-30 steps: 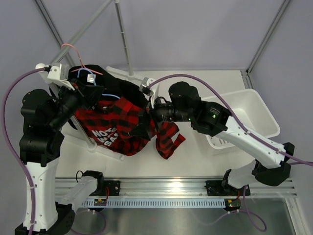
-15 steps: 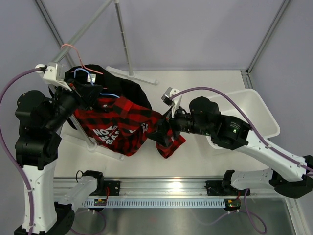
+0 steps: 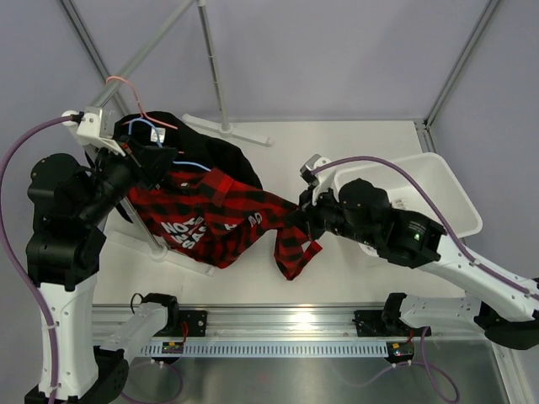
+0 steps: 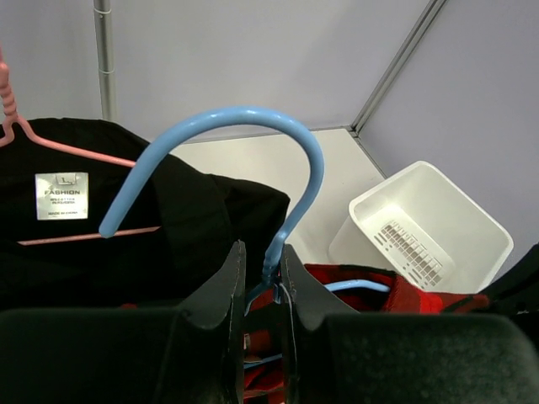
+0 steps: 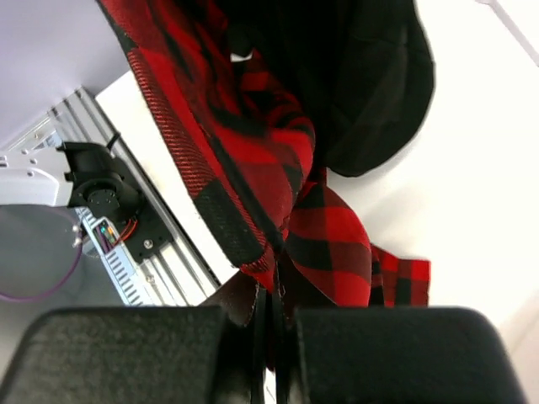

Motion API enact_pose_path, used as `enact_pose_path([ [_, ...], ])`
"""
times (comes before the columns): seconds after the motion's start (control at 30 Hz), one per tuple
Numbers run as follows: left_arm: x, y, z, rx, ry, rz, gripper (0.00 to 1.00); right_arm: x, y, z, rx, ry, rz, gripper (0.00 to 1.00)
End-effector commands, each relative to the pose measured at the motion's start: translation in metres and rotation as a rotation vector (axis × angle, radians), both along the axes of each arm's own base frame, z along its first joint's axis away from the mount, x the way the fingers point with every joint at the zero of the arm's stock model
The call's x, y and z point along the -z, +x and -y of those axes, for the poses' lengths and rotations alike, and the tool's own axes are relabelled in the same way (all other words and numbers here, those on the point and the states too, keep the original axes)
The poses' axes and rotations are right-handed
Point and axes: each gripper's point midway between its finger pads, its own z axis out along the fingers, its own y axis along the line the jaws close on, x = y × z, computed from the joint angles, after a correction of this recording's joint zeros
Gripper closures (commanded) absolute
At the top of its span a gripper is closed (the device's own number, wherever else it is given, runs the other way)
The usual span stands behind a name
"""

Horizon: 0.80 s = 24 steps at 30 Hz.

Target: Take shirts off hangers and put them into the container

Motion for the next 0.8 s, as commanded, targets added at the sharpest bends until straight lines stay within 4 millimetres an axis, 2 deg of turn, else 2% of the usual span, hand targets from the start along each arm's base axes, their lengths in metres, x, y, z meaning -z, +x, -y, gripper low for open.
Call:
enact_pose_path([
  [0.0, -0.028, -0.005, -0.008, -0.042, -0.007, 0.09, 1.0, -0.013, 0.004, 0.032, 0.123, 0.034, 0.019, 1.0],
  [0.1, -0.03, -0.001, -0.015, -0.087, -0.004, 0.106, 1.0, -0.016, 0.011, 0.058, 0.261, 0.053, 0.002, 1.0],
  [0.13, -0.028, 0.001, -0.017, -0.099, -0.003, 0.106, 1.0, -0.02, 0.009, 0.074, 0.303, 0.075, 0.004, 1.0],
  [0.17, -0.029, 0.003, -0.022, -0.131, -0.004, 0.114, 1.0, -0.023, 0.016, 0.094, 0.407, 0.097, 0.014, 1.0],
  [0.2, -0.034, 0.004, -0.025, -0.148, -0.011, 0.138, 1.0, -0.02, 0.015, 0.103, 0.447, 0.127, -0.012, 1.0],
  [0.27, -0.038, 0.005, -0.032, -0.194, -0.026, 0.17, 1.0, -0.029, 0.01, 0.138, 0.543, 0.225, -0.008, 1.0],
  [0.3, -0.046, 0.005, -0.034, -0.206, -0.045, 0.203, 1.0, -0.021, 0.007, 0.145, 0.568, 0.254, -0.037, 1.0],
  [0.37, -0.053, 0.007, -0.037, -0.224, -0.067, 0.217, 1.0, -0.026, -0.001, 0.176, 0.618, 0.344, -0.034, 1.0],
  [0.4, -0.061, 0.004, -0.035, -0.218, -0.093, 0.225, 1.0, -0.017, -0.004, 0.182, 0.634, 0.368, -0.057, 1.0],
  [0.43, -0.064, 0.005, -0.033, -0.21, -0.105, 0.223, 1.0, -0.023, -0.011, 0.194, 0.626, 0.435, -0.051, 1.0],
  [0.5, -0.07, 0.005, -0.025, -0.164, -0.139, 0.212, 1.0, -0.02, -0.016, 0.199, 0.614, 0.473, -0.067, 1.0],
  [0.6, -0.073, 0.0, -0.015, -0.111, -0.186, 0.198, 1.0, -0.01, -0.018, 0.2, 0.62, 0.434, -0.089, 1.0],
  [0.7, -0.076, -0.004, -0.013, -0.098, -0.244, 0.191, 1.0, 0.001, -0.019, 0.18, 0.568, 0.387, -0.116, 1.0],
  [0.77, -0.082, -0.013, -0.004, -0.041, -0.276, 0.195, 1.0, 0.007, -0.017, 0.155, 0.504, 0.378, -0.128, 1.0],
])
